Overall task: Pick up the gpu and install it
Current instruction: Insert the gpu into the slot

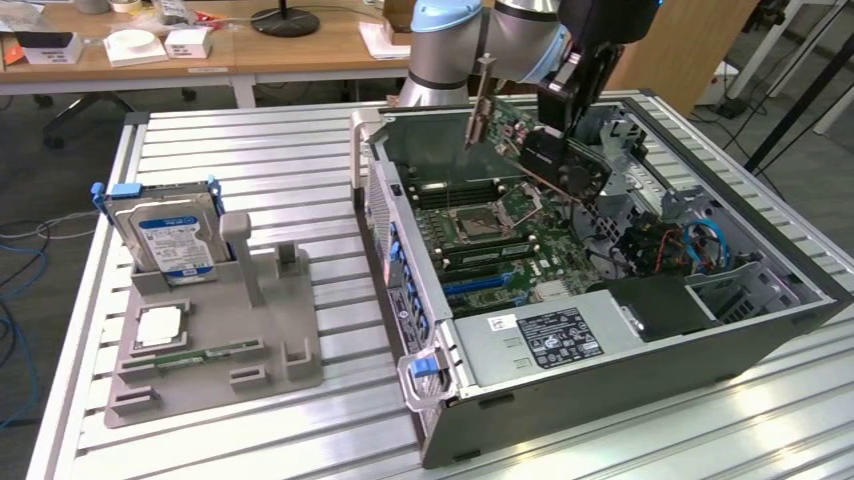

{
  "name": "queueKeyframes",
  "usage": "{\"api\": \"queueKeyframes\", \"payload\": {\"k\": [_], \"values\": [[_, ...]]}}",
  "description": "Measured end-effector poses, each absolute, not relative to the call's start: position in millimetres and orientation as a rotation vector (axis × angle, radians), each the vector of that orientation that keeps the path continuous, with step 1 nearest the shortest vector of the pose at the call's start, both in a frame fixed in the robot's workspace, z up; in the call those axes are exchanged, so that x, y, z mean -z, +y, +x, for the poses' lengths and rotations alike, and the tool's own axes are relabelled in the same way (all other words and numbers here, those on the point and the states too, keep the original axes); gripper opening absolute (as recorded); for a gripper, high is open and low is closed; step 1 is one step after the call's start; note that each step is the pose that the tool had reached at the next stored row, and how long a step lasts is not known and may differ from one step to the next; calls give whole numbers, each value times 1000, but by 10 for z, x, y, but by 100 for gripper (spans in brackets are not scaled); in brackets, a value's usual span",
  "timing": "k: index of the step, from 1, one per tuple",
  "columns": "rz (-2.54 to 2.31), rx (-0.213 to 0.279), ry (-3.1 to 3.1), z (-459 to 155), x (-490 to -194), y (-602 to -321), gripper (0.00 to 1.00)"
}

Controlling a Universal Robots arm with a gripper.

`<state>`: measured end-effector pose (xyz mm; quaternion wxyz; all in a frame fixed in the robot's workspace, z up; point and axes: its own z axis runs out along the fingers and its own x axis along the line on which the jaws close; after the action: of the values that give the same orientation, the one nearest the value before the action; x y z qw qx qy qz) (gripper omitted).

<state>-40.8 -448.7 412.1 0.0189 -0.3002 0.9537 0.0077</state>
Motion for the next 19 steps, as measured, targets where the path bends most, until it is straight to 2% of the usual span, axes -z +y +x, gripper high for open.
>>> {"api": "queueKeyframes", "payload": {"k": [19], "values": [[-1070,-27,2914,-408,-4121,-4487,26]]}}
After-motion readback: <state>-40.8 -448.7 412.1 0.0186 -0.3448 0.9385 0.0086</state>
